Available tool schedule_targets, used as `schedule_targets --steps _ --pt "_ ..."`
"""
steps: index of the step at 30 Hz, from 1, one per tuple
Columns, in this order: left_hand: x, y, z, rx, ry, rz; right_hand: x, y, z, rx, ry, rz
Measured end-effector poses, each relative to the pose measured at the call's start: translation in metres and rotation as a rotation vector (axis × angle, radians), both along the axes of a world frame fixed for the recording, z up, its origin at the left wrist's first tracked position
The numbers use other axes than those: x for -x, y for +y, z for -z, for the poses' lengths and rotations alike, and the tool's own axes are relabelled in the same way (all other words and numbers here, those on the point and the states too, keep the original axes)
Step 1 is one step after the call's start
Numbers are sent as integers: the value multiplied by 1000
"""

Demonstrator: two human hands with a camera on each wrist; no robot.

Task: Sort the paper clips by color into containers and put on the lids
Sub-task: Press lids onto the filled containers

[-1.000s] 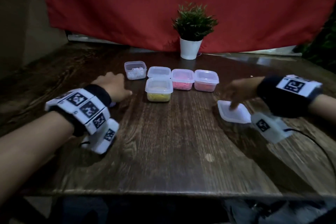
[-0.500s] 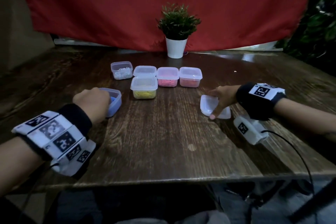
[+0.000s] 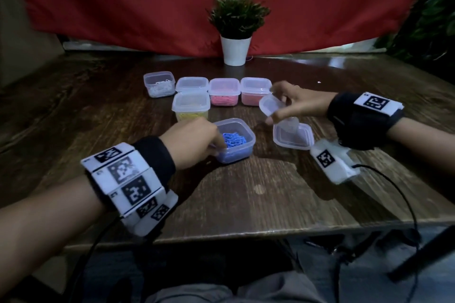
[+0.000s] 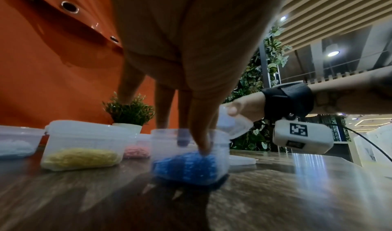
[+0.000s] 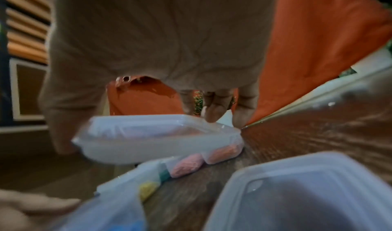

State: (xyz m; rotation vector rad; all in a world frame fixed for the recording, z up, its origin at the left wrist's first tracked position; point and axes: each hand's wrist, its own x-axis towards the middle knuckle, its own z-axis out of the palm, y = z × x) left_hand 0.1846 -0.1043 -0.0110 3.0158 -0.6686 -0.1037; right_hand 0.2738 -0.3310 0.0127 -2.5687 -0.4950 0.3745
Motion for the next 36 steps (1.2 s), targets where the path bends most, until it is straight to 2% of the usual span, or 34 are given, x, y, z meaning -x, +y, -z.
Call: schedule_targets --steps 2,5,7,9,12,14,16,20,24,30,33,36 --pt "-2 1 0 85 -28 -12 5 6 -2 -210 58 -30" --pt "-1 5 -2 220 -111 -232 9 14 -1 -509 158 -48" --pt "-2 2 -3 258 -4 -316 12 20 1 -579 196 -67" --pt "-5 -4 -4 354 168 -314 15 28 7 -538 174 -80" --pt "-8 -13 0 641 423 -184 19 33 20 -468 196 -121" --pt "-9 -15 2 768 478 -173 22 31 29 -361 217 -170" --pt "-9 -15 3 796 481 -218 24 26 32 -257 205 -191" --pt "-11 -10 10 709 499 -231 26 22 27 -165 120 -165" --pt "-12 -2 13 907 568 -276 27 27 29 -134 2 -197" --pt "-15 -2 15 937 497 -389 27 32 33 -69 6 -223" --pt "-16 -3 15 902 450 -378 26 35 27 22 -63 -251" --pt "-18 -7 15 882 393 -376 26 38 21 40 -43 -236"
